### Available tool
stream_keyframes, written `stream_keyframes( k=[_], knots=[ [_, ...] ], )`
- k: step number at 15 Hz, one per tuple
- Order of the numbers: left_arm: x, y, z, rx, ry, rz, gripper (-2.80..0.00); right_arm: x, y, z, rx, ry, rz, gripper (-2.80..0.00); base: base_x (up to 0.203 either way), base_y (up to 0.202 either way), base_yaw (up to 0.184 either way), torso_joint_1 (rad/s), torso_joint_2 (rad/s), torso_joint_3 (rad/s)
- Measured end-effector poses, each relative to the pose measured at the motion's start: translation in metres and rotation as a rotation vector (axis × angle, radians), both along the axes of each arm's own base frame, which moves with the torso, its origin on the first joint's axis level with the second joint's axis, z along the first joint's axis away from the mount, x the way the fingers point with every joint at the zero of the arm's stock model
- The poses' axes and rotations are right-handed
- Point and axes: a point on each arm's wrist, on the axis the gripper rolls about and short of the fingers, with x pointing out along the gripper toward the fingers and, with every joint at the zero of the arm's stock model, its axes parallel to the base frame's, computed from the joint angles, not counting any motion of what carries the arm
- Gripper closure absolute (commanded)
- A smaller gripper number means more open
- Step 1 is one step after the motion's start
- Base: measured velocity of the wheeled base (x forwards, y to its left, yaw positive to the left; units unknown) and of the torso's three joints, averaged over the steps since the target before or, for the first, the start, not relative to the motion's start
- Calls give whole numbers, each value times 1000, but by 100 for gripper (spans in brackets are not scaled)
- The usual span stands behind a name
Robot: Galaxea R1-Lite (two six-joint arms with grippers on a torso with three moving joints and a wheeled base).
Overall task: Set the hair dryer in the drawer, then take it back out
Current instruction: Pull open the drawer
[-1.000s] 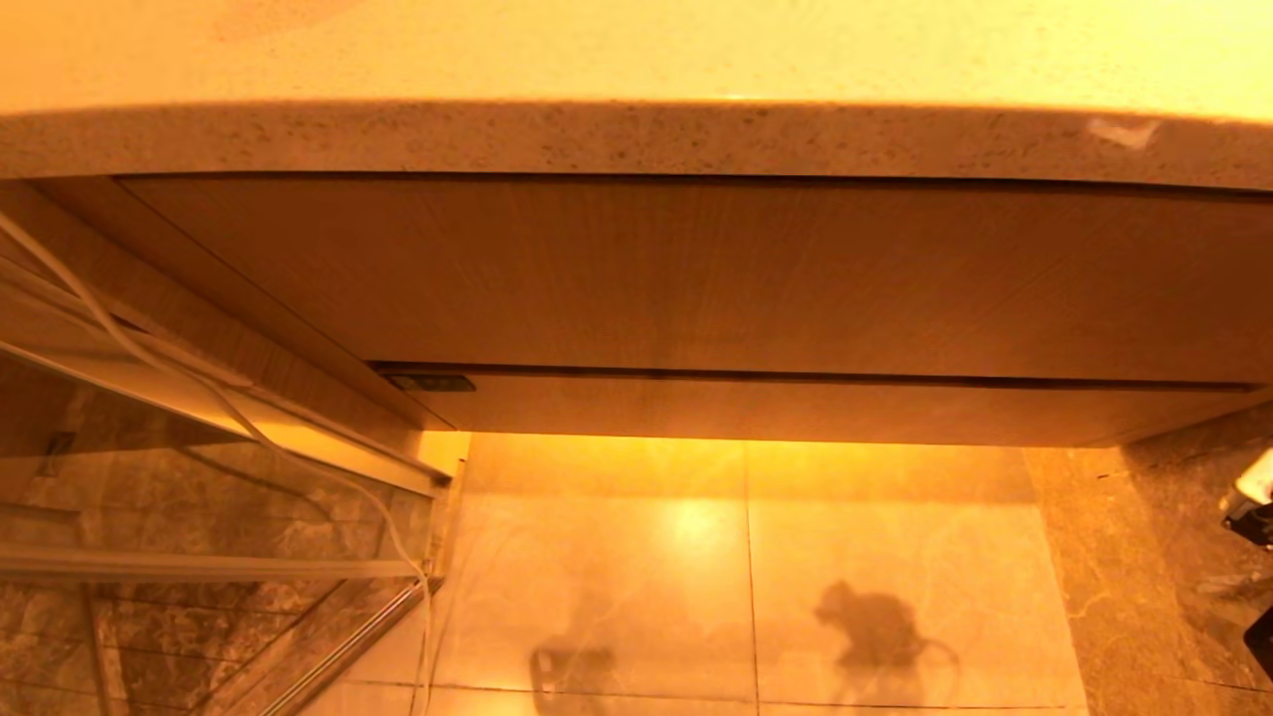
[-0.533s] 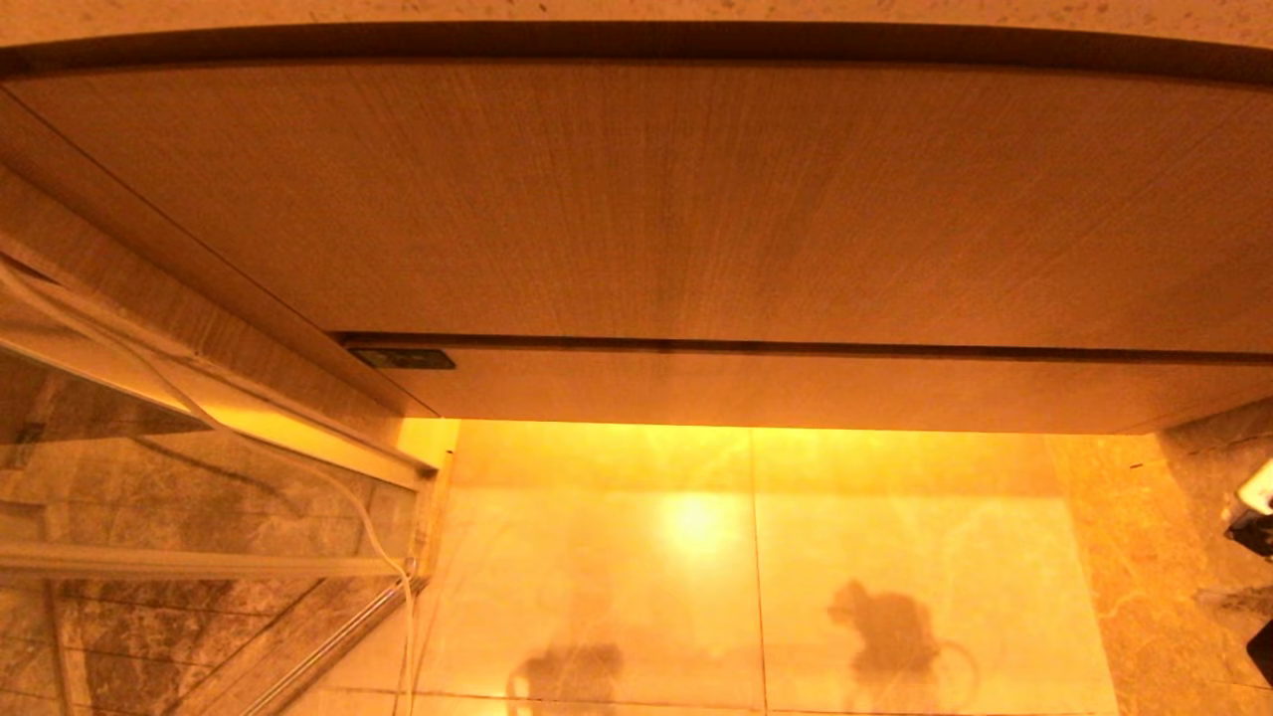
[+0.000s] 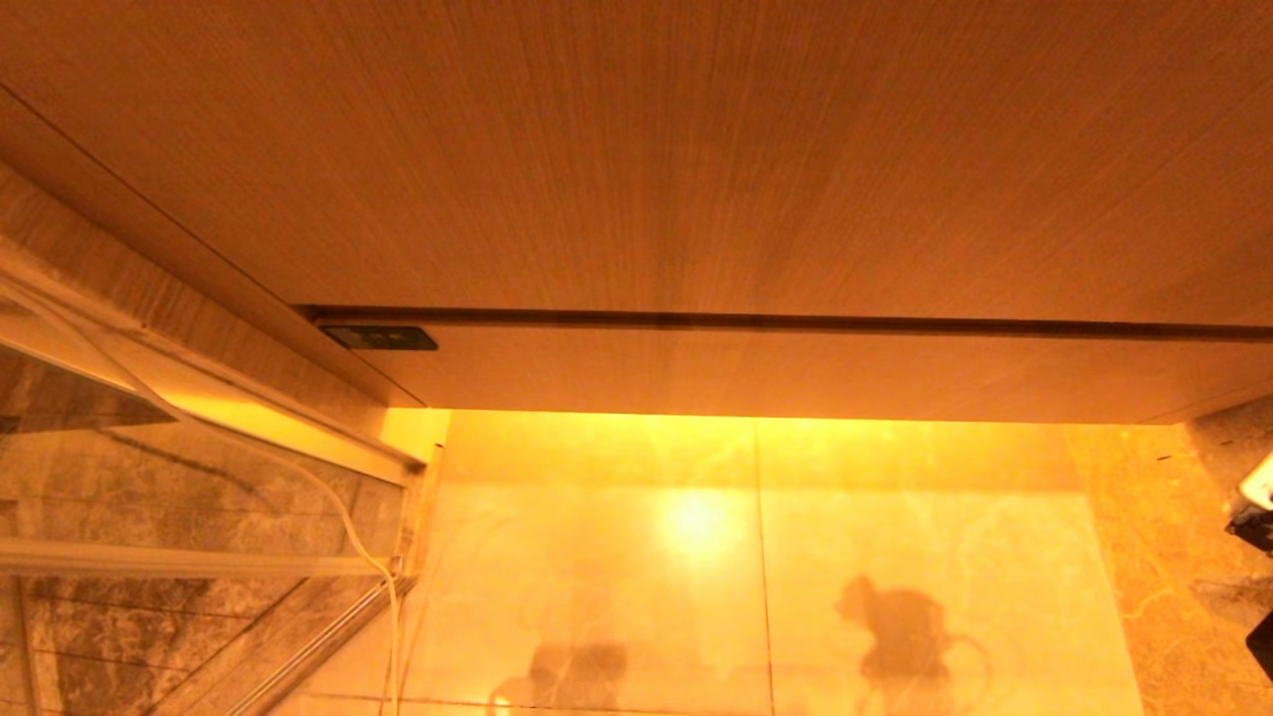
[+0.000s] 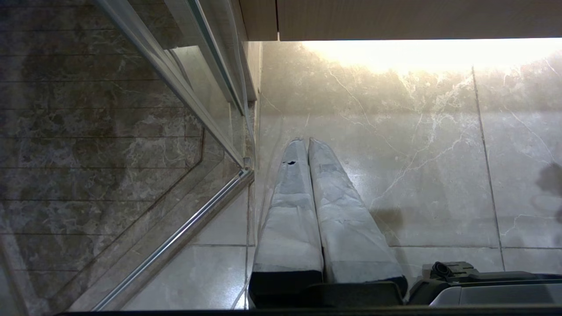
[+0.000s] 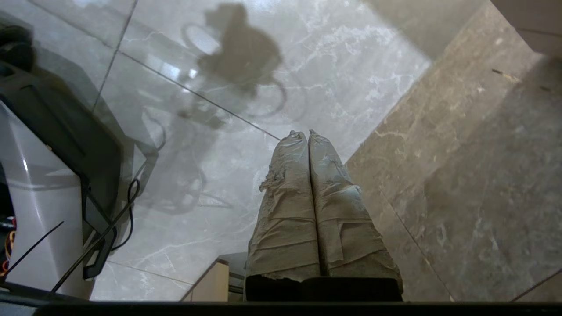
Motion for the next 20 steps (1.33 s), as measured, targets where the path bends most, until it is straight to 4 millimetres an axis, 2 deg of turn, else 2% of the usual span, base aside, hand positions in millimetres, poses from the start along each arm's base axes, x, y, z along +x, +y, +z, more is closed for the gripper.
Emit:
stream_keyframes(
  k=[3, 5, 9, 11, 15, 20],
  knots=[
    [0, 0, 0, 0, 0, 0, 0, 4, 1, 5, -159, -51, 132, 0, 0, 0, 0, 0, 0, 0],
    [0, 0, 0, 0, 0, 0, 0, 7, 3, 8, -294, -85, 281, 0, 0, 0, 0, 0, 0, 0],
    [0, 0, 0, 0, 0, 0, 0, 20, 13, 6, -403, -224, 763, 0, 0, 0, 0, 0, 0, 0],
    [0, 0, 0, 0, 0, 0, 0, 27, 15, 2, -383, -253, 901, 0, 0, 0, 0, 0, 0, 0],
    [0, 0, 0, 0, 0, 0, 0, 35, 7, 5, -290, -174, 758, 0, 0, 0, 0, 0, 0, 0],
    [0, 0, 0, 0, 0, 0, 0, 33, 6, 2, -291, -158, 732, 0, 0, 0, 0, 0, 0, 0]
  ],
)
